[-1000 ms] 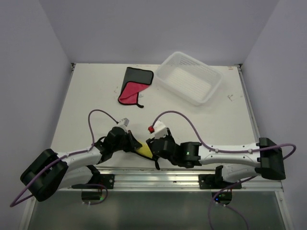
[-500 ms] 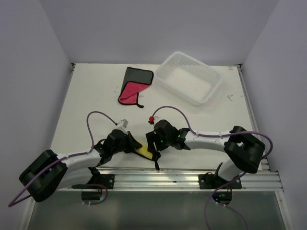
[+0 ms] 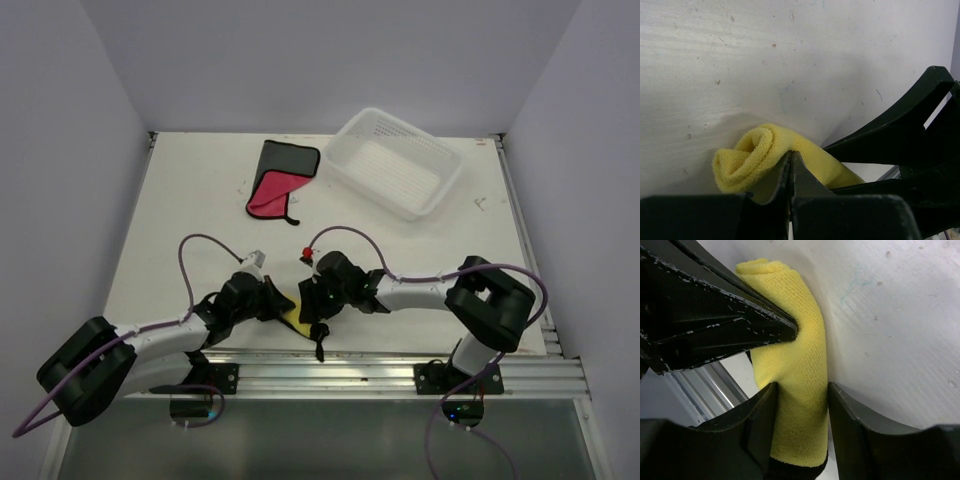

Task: Roll the towels
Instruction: Place the rolled towel into the container

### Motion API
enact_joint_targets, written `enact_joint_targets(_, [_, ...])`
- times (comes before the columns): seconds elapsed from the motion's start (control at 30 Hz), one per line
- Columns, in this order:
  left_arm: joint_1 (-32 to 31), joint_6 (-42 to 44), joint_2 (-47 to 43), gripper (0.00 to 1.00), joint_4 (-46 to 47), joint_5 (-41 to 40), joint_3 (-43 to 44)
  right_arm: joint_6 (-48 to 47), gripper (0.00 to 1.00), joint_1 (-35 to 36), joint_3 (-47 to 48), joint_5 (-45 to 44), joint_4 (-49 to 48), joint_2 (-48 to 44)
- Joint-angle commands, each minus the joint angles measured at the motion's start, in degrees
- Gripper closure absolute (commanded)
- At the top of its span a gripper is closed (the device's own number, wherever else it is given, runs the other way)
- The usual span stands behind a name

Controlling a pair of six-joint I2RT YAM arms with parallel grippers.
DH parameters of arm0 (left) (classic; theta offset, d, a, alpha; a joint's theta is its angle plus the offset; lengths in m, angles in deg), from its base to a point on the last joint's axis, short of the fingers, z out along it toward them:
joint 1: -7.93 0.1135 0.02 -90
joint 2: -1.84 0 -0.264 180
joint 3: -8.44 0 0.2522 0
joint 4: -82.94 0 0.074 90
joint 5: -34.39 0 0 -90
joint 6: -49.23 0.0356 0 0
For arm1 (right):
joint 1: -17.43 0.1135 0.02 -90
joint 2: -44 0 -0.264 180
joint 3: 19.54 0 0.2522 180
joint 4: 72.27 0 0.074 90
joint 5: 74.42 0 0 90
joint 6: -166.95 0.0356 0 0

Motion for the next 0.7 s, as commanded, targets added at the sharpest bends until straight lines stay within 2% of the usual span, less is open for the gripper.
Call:
enact_joint_targets(0.0, [-0.5,0.6,-0.5,0.99,-7.1,-3.6,-2.3,-1.1,0.51,1.8,-1.1,-1.0,2.6,2.9])
enact_joint_targets(0.13, [-0.5,0.3,-1.3,0.99,-7.7,-3.6,-2.4,-2.4,0.58,4.5,-0.8,-5.4,6.4,4.2])
enact_joint_targets(0.17, [-0.4,0.3,-1.4,0.99,-7.8,-3.6,-2.2,-2.5,0.65,4.9,-0.5,-5.9,6.9,4.3])
enact_joint_targets(0.23, [-0.5,0.5,-1.5,0.99,-8.6,-5.4,-1.6,-2.5,0.7,6.0,0.1,-7.1,8.2,4.3])
enact_joint_targets(0.33, [-0.1,3.0,-1.6,0.98,-12.6,-7.8,2.9,-3.0,0.82,7.1,1.1,-9.7,10.2,3.9])
enact_joint_targets(0.37, [-0.1,4.2,-1.3,0.98,-14.3,-9.1,7.2,-3.1,0.9,7.4,1.4,-10.6,10.9,3.6])
enact_joint_targets(0.4, [0.1,5.1,-1.0,0.97,-19.5,-10.6,9.7,-3.0,0.93,7.7,1.6,-11.6,11.5,3.4])
enact_joint_targets(0.47, [0.8,7.6,-0.6,0.94,-23.5,-14.8,16.5,-3.0,1.0,7.8,1.9,-14.2,13.1,2.3])
enact_joint_targets(0.67, [5.5,14.1,-2.3,0.91,-31.2,-18.9,28.6,-4.2,1.0,7.9,4.8,-25.8,19.9,-1.1])
